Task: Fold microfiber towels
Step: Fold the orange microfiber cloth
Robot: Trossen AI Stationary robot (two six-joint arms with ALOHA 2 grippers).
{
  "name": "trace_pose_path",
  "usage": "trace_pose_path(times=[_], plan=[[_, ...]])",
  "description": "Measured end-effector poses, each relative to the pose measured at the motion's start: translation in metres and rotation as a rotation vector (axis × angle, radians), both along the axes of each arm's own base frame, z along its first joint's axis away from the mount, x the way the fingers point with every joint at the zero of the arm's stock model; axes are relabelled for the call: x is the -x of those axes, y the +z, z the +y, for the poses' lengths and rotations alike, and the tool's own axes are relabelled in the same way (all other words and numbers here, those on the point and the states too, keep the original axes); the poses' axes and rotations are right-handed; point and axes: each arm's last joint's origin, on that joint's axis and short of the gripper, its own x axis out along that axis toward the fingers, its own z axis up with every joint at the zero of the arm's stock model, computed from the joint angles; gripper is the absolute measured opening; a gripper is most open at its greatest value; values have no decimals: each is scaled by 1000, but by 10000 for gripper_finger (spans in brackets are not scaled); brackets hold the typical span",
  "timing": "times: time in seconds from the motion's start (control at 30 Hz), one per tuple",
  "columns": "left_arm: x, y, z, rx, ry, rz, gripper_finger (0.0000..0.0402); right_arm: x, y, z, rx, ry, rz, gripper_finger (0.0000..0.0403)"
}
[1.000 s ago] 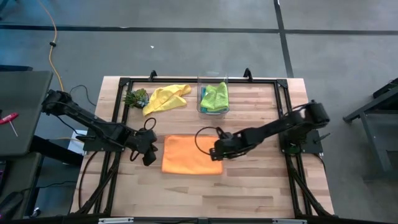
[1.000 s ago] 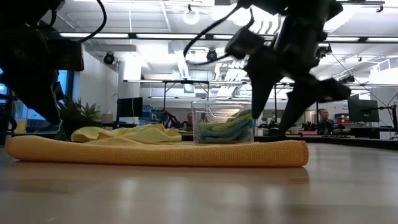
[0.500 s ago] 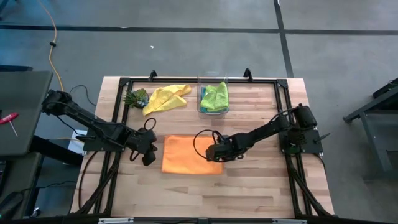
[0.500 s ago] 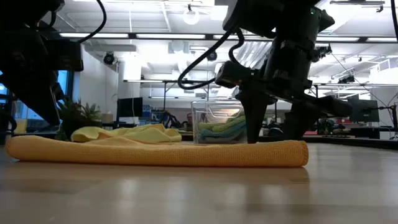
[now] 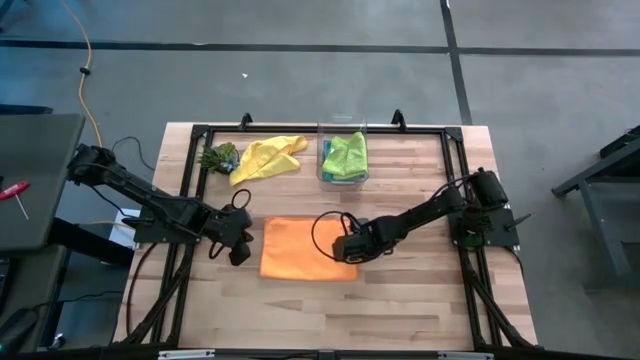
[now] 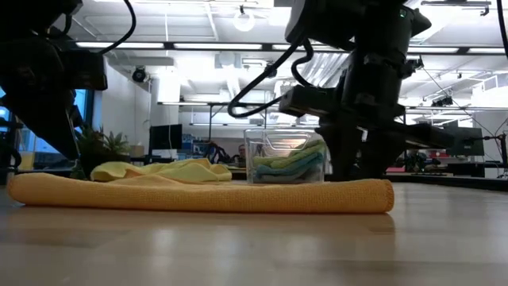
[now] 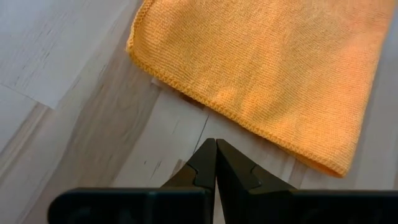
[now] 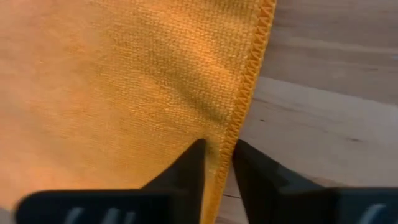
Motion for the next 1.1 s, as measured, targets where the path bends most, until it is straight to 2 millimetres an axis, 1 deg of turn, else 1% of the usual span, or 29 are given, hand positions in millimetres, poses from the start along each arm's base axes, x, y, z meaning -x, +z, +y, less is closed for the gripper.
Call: trace_pose_path(times=[0.13,0.17,0.3,0.47,0.53,0.6,0.67,0.83,0.93,1.03,1.1], plan=[[0,0,0,-8,9,-3,0,2,-1,-1,29,72,26,19],[0,0,0,-10,14,-5,0,3,-1,-1,35,90,27,10],[0,0,1,-3,31,-8,0,4,-1,-1,47,107,42,12],[0,0,1,15,57,-11,0,7,0,-1,69,133,67,3],[0,0,1,24,70,-13,0,13,2,-3,114,135,94,2],[0,0,1,29,74,-13,0,22,3,-9,157,108,118,1],[0,0,1,29,74,-15,0,34,7,-12,168,68,106,1],[-1,1,1,31,73,-19,0,82,13,-23,146,-26,112,0],[-2,1,0,33,74,-28,0,113,16,-27,106,-54,127,0],[-3,2,0,28,80,-48,0,136,23,-29,78,-69,121,0],[-3,2,0,21,85,-56,0,147,29,-31,81,-80,109,0]])
